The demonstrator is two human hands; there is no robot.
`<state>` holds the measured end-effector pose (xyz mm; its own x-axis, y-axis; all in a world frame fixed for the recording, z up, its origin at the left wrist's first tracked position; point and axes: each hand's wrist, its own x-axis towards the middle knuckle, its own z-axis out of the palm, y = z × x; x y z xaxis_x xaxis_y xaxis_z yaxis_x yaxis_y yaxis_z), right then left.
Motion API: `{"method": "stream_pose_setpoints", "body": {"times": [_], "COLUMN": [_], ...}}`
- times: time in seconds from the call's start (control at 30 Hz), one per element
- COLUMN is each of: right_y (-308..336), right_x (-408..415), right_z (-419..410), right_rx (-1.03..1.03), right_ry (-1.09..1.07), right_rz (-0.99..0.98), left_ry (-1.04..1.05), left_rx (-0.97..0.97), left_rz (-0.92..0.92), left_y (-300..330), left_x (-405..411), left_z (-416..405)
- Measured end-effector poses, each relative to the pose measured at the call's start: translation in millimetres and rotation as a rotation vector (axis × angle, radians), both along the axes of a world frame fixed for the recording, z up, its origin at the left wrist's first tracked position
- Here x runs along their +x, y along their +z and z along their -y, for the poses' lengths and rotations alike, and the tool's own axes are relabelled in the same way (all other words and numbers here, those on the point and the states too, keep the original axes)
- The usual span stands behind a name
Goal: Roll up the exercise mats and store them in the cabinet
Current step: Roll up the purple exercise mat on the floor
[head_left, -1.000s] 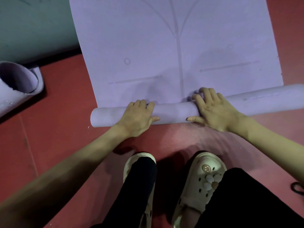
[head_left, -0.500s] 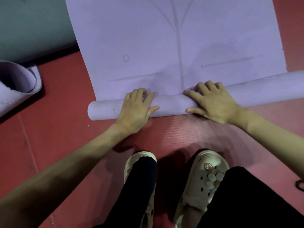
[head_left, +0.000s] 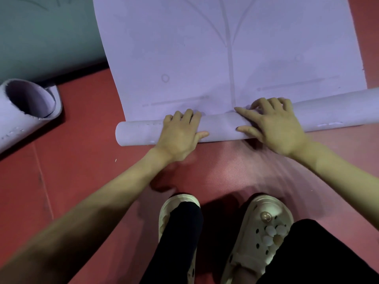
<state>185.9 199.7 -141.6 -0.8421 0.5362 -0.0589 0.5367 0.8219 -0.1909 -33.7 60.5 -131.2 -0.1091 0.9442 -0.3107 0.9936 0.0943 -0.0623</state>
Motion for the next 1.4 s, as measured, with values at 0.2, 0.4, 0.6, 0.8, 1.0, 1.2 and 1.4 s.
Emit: {"method": "stream_pose_setpoints", "body": {"times": [0.2,0.4,0.6,0.8,1.0,1.2,1.4], "right_y": [-11.4,-12.9,-2.0,5.5,-1.6,-1.8,2.0], "right_x": [5.9,-2.2,-19.0,-30.4,-27.4,-25.9,-35.9], "right_z": [27.4,7.9,-15.0,-33.7,-11.9,1.8,-21.2], "right_rx": [0.115,0.139,0.053,-0.033,0.104,0.162,0.115], "right_ry": [-0.092,-0.044,-0.027,-0.042,-0.136,-0.134,-0.084], "right_rz": [0.007,0.058,0.106,0.166,0.058,0.124,0.209], "left_ry": [0.030,0.101,0.162,0.095,0.042,0.011,0.117], "left_rx": [-0.108,-0.010,0.211,0.120,0.065,0.009,0.192], "left_rz": [0.095,0.134,0.072,0.010,0.003,0.098,0.185], "left_y": [5.4,0.4,-10.7,-11.3,-5.4,0.4,2.5], "left_x": [-10.4,-12.1,4.3,-9.3,-26.8,-39.0,-30.3], "left_z": [-20.8,-20.6,1.0,-12.3,-32.9,-50.3,-41.8]}}
